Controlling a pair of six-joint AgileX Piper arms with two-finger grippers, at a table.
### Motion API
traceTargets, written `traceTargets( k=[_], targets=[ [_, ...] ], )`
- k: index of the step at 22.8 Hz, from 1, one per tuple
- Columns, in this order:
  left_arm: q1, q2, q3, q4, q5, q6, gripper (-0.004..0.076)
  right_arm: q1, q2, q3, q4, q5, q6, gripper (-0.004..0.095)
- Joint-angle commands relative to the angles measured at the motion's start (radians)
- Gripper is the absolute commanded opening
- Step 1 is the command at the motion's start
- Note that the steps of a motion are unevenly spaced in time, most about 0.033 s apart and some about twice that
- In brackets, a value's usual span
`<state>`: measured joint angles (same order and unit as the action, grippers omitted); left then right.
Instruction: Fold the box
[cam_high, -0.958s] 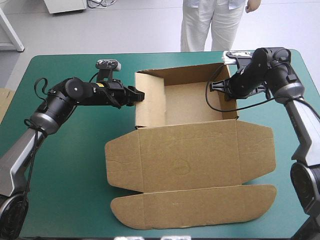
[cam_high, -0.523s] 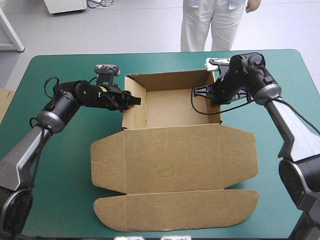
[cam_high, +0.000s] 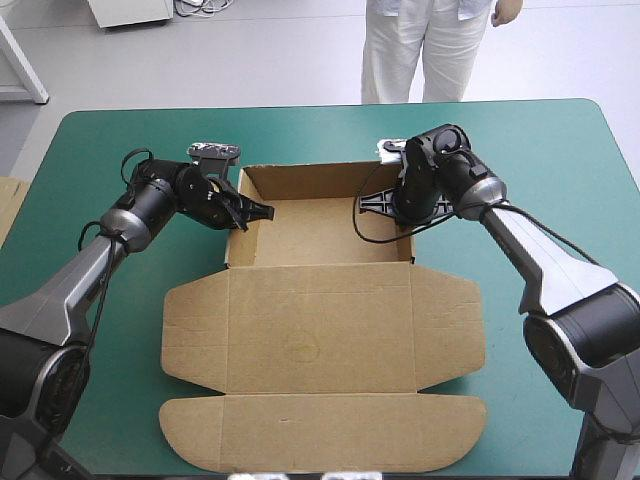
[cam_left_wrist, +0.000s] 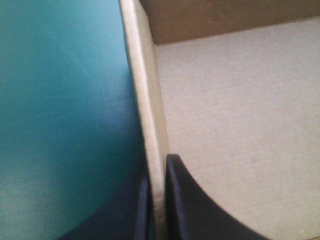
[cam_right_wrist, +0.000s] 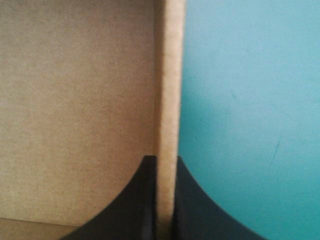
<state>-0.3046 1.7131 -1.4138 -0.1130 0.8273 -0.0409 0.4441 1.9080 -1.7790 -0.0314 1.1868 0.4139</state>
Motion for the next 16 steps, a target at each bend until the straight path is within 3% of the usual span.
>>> traceTargets(
  k=[1,6,12,14,16],
  targets=[
    [-0.006,-0.030,-0.039,0.082,0.060,-0.024,-0.0010,-0.002,-0.022,-0.032,-0.043,-0.043,-0.020,-0.0013],
    [-0.006,0.020,-0.039,0.113,0.106,-0.060,-0.0010,-0.002,0.049,-0.032,-0.041,-0.009,-0.041,-0.0013],
    [-0.006,0.052,-0.039,0.113,0.090,-0.060,-0.0008,-0.002,0.066,-0.032,-0.048,-0.037,-0.053,-0.0009],
    [-0.006,0.052,-0.039,0.113,0.087,-0.054,0.0022,-0.002,0.064,-0.035,-0.043,-0.041,-0.069,0.0041],
    [-0.006,0.052,-0.039,0.113,0.092,-0.051,0.0103,-0.002,0.064,-0.044,-0.043,-0.041,-0.087,0.0143]
  ],
)
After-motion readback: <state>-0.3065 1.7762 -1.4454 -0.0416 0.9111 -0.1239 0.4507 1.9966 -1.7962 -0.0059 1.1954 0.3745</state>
